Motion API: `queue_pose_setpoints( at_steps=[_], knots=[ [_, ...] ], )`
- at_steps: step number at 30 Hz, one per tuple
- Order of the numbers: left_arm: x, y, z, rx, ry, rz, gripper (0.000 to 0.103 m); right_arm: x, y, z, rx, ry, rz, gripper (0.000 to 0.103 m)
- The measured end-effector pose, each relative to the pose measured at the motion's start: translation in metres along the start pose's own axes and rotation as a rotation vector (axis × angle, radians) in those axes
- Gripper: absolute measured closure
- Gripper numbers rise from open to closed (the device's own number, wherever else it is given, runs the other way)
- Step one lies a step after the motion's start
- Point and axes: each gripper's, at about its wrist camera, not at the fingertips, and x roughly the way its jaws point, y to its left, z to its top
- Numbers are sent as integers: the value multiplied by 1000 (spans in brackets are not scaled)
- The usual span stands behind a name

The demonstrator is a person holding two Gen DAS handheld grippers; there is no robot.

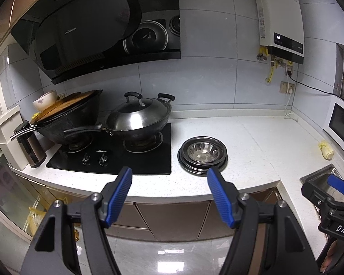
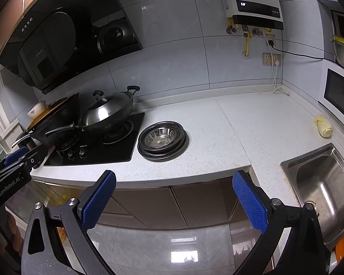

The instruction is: Organize plates and bowls

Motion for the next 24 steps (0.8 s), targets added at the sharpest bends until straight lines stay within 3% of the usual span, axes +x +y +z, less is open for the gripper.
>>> queue_pose_setpoints(
  at_steps=[24],
  knots=[
    [15,2,-2,-15,27,-12,36,7,-6,-1,3,13,-5,3]
  ],
)
